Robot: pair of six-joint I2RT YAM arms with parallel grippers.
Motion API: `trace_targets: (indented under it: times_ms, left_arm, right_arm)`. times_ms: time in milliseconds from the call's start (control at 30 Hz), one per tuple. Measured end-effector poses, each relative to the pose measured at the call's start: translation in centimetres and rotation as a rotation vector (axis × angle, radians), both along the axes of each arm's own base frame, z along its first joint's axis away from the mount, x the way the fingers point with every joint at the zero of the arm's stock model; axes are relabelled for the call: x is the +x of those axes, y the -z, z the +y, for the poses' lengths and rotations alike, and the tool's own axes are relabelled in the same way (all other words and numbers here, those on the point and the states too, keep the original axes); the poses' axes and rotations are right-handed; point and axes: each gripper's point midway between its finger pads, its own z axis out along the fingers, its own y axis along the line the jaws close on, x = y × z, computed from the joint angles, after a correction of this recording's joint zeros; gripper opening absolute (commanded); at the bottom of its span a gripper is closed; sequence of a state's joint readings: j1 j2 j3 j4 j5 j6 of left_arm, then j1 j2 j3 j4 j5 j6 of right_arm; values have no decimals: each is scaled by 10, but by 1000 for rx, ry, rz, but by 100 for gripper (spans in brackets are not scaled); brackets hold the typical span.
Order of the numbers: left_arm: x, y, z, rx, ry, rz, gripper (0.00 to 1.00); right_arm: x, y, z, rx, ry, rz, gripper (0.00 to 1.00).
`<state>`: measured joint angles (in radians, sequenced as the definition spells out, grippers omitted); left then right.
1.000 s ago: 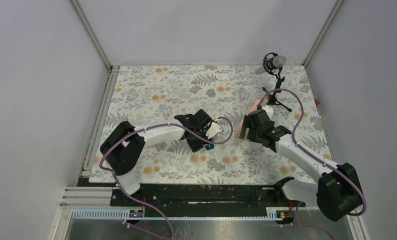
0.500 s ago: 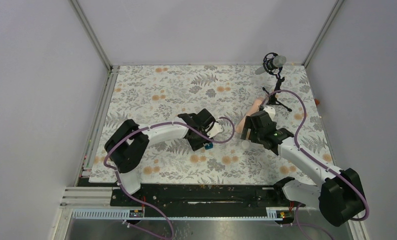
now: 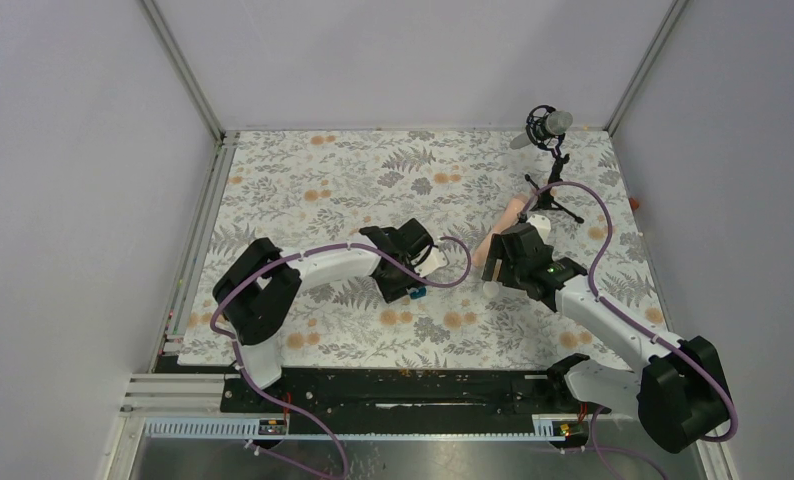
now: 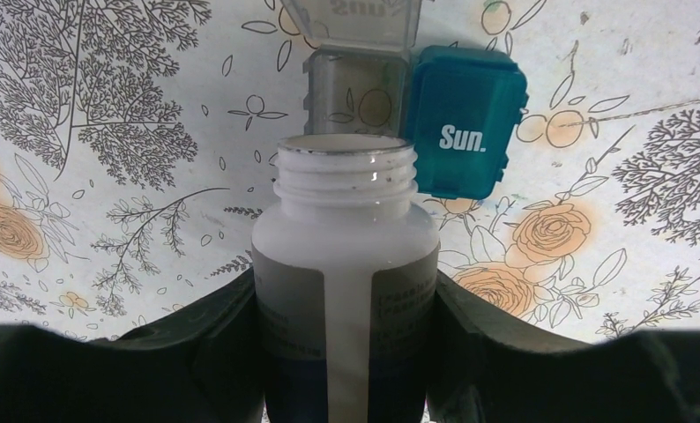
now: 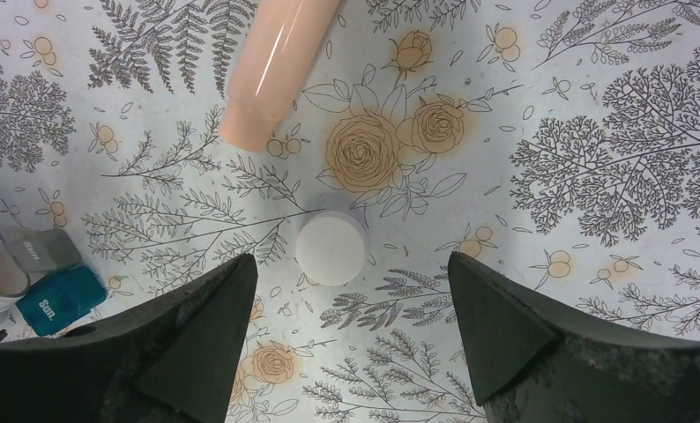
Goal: Sort the pills into containers
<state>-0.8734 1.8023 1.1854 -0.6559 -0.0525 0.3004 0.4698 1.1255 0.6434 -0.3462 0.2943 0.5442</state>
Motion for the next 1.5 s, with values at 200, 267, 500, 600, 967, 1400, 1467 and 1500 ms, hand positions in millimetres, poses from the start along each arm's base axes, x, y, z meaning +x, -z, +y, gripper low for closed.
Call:
trace_targets:
  times_ms: [200, 267, 500, 600, 967, 1400, 1467, 1500]
  left_arm:
    - [0, -3, 0, 15, 2, -7, 0]
    - [0, -4, 1, 21, 3, -7, 0]
    - [2, -5, -1, 32, 7, -13, 0]
    - [1, -5, 0, 36, 10, -11, 0]
    - [1, -7, -1, 75, 20, -17, 0]
    - [4, -7, 4, 144, 20, -37, 0]
    - [4, -7, 5, 150, 20, -38, 0]
    - [4, -7, 5, 154, 21, -40, 0]
  right_arm:
    - [-1, 1, -1, -2, 2, 3, 87]
    - [-1, 1, -1, -2, 2, 3, 87]
    - [-1, 1, -1, -1, 4, 3, 87]
    - [-1, 2, -2, -2, 6, 5, 87]
    - [-4, 8, -6, -3, 17, 12, 85]
    - [-5, 11, -10, 7, 36, 18, 84]
    - [-5, 11, -10, 7, 37, 18, 84]
    - [-5, 11, -10, 7, 38, 17, 84]
